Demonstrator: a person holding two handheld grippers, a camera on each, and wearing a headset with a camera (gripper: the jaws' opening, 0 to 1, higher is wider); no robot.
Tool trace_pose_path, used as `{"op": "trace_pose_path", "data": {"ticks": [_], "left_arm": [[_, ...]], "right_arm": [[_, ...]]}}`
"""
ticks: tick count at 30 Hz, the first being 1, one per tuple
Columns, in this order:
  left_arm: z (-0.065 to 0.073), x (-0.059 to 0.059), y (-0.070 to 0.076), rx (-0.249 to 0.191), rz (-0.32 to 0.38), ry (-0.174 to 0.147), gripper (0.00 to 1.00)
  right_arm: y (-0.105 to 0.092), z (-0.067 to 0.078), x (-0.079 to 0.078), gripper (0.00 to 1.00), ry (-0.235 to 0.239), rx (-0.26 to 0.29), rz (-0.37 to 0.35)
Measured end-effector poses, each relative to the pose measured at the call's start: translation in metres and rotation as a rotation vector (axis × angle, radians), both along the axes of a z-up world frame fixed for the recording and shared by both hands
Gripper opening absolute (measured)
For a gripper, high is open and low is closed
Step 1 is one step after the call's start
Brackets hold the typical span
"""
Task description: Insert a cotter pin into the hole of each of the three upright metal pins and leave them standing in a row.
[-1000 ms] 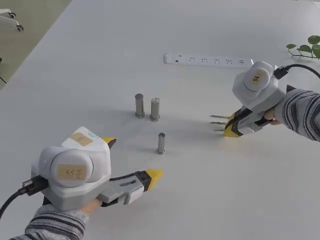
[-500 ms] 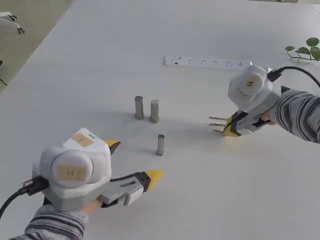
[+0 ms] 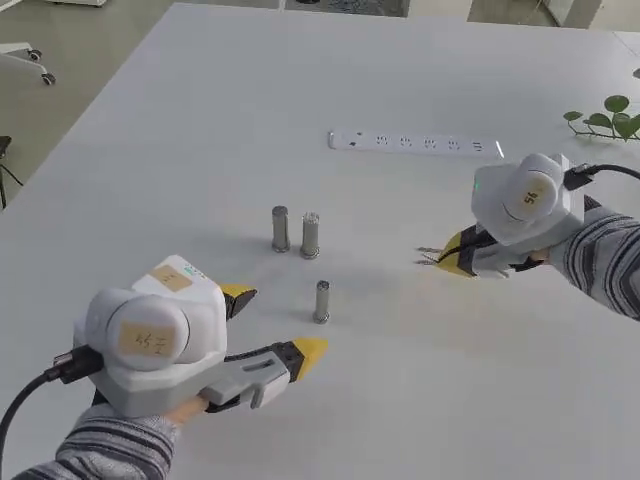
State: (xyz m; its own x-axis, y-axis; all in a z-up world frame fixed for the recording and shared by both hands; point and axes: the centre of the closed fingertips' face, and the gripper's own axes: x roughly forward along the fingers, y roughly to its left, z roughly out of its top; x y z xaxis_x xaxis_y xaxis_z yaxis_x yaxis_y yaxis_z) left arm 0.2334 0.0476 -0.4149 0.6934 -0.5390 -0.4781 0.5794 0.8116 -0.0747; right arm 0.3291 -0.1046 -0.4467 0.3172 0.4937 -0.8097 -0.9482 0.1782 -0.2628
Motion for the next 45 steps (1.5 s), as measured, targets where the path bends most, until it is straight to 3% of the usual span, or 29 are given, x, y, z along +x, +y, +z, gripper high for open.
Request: {"op": "trace_pose_path", "data": {"ticks": [2,6,8,11,15,19,24,27,28,36,39,40,45], "left_arm": [[0.005,0.001,-0.002,-0.013,-0.006,-0.002,0.50],[0.011,0.002,-0.010,-0.009,-0.047,-0.001,0.46],[0.014,0.003,-0.013,-0.017,-0.057,-0.001,0.44],[0.020,0.004,-0.019,-0.035,-0.075,0.000,0.40],[0.023,0.005,-0.025,-0.058,-0.086,0.029,0.33],[0.026,0.005,-0.031,-0.143,-0.067,0.092,0.25],[0.027,0.005,-0.033,-0.154,-0.063,0.112,0.21],[0.030,0.004,-0.036,-0.193,-0.067,0.133,0.19],[0.033,0.003,-0.038,-0.224,-0.060,0.147,0.18],[0.045,0.002,-0.045,-0.322,-0.066,0.167,0.11],[0.046,0.001,-0.046,-0.327,-0.064,0.166,0.09],[0.047,0.000,-0.047,-0.330,-0.067,0.168,0.07],[0.050,0.000,-0.048,-0.368,-0.050,0.174,0.03]], "right_arm": [[0.007,0.000,0.001,0.00,-0.024,0.014,0.027],[0.021,0.013,-0.015,0.00,-0.073,0.025,0.069],[0.023,0.015,-0.014,0.00,-0.078,0.037,0.094],[0.033,0.019,-0.025,0.00,-0.095,0.047,0.122],[0.046,0.028,-0.038,0.00,-0.122,0.075,0.163],[0.057,0.037,-0.048,0.00,-0.148,0.092,0.198],[0.075,0.053,-0.064,0.00,-0.186,0.115,0.261],[0.083,0.058,-0.072,0.00,-0.215,0.107,0.307],[0.086,0.061,-0.076,0.00,-0.229,0.103,0.329],[0.100,0.066,-0.093,0.00,-0.241,0.107,0.392],[0.103,0.070,-0.096,0.00,-0.245,0.121,0.395],[0.104,0.072,-0.094,0.00,-0.270,0.121,0.395],[0.106,0.074,-0.096,0.00,-0.273,0.118,0.403]]}}
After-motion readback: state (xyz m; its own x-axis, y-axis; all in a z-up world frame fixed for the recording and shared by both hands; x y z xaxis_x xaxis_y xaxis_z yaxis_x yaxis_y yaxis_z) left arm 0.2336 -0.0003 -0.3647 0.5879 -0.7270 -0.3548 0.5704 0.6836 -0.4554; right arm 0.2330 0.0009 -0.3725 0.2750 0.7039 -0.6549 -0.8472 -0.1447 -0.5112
